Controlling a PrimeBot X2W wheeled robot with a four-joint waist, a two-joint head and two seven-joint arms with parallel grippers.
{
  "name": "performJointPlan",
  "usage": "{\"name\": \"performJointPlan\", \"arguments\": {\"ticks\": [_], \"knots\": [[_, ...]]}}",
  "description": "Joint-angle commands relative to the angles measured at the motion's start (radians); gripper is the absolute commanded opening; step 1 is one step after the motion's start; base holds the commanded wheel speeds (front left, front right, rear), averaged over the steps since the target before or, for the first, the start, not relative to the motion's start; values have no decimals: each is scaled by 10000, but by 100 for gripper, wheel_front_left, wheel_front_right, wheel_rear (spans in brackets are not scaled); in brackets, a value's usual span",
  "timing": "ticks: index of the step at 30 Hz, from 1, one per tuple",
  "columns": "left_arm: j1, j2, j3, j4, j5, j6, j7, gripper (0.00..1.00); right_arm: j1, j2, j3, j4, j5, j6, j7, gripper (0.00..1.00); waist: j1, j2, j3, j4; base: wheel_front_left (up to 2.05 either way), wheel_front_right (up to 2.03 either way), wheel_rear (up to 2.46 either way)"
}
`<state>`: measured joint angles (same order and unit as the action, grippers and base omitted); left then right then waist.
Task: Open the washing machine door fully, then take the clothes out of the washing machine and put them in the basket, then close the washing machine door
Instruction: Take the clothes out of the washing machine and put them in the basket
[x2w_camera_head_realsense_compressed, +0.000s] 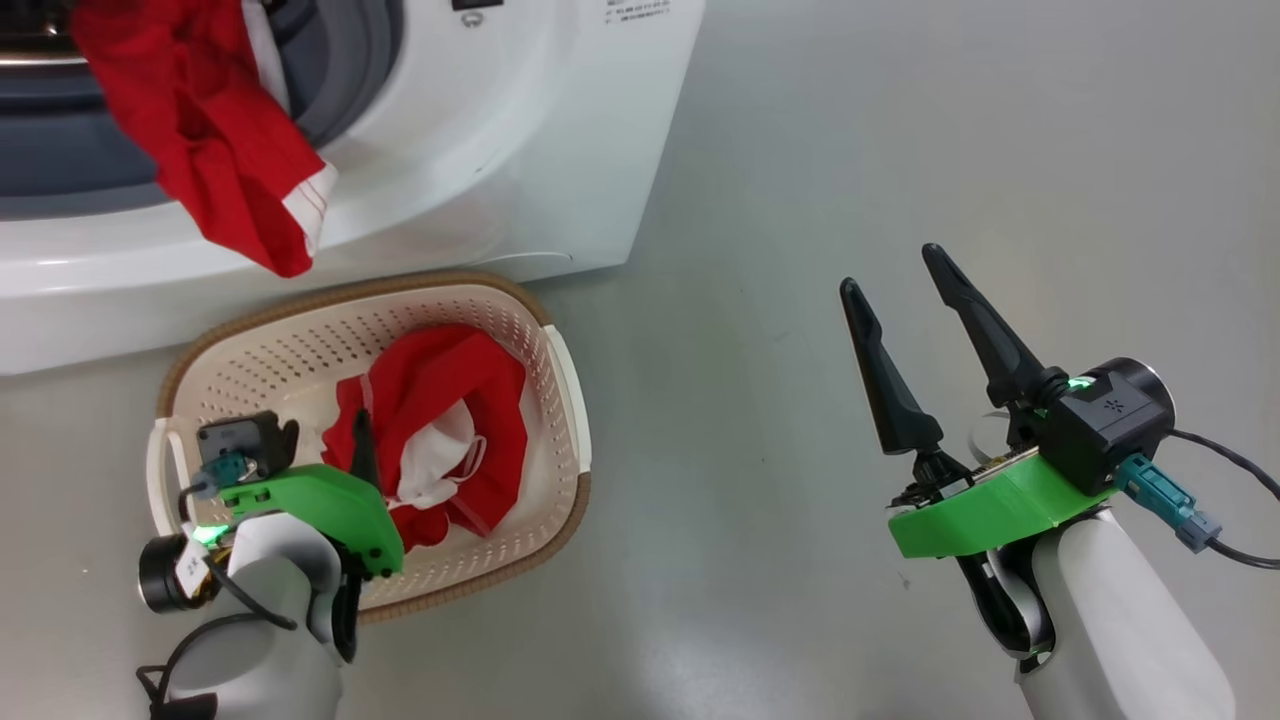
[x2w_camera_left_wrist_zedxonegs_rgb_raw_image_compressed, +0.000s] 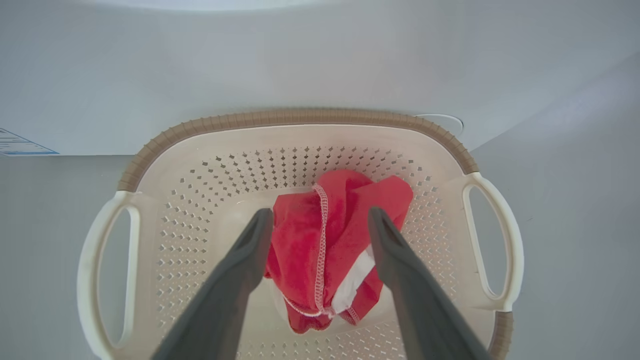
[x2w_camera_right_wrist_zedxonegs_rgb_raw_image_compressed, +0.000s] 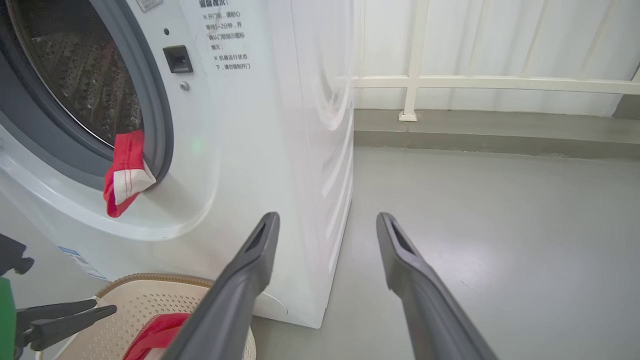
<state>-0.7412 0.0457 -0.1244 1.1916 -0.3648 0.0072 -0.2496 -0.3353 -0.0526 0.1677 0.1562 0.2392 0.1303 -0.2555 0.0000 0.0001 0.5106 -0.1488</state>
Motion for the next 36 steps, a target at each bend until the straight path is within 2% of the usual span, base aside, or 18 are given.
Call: {"name": "performJointPlan", "arguments": {"ticks": [1, 8, 12, 19, 28, 36], "knots": [[327, 210, 192, -273, 129, 104, -121, 100, 59, 24, 111, -171, -19, 4, -63, 100, 0, -1, -201, 124, 0, 0, 0], [1007, 198, 470, -1594, 295, 150, -122, 100, 218, 24, 11, -54, -147, 4, -63, 100, 0, -1, -703, 304, 0, 0, 0], [1447, 173, 556, -2534, 490, -74, -122, 100, 319, 24, -59, -30, -194, 4, -63, 100, 0, -1, -988, 417, 0, 0, 0], [2038, 142, 785, -4054, 853, -181, -122, 100, 436, 24, -246, -48, -244, 4, -63, 100, 0, -1, -1371, 531, 0, 0, 0], [3013, 72, 961, -6080, 1171, -221, -122, 100, 790, 24, -740, -179, -329, 4, -63, 100, 0, -1, -2105, 593, 0, 0, 0], [3793, 53, 712, -7377, 1411, -268, -122, 100, 1114, 24, -1409, -379, -574, 4, -63, 100, 0, -1, -2573, 613, 0, 0, 0]]}}
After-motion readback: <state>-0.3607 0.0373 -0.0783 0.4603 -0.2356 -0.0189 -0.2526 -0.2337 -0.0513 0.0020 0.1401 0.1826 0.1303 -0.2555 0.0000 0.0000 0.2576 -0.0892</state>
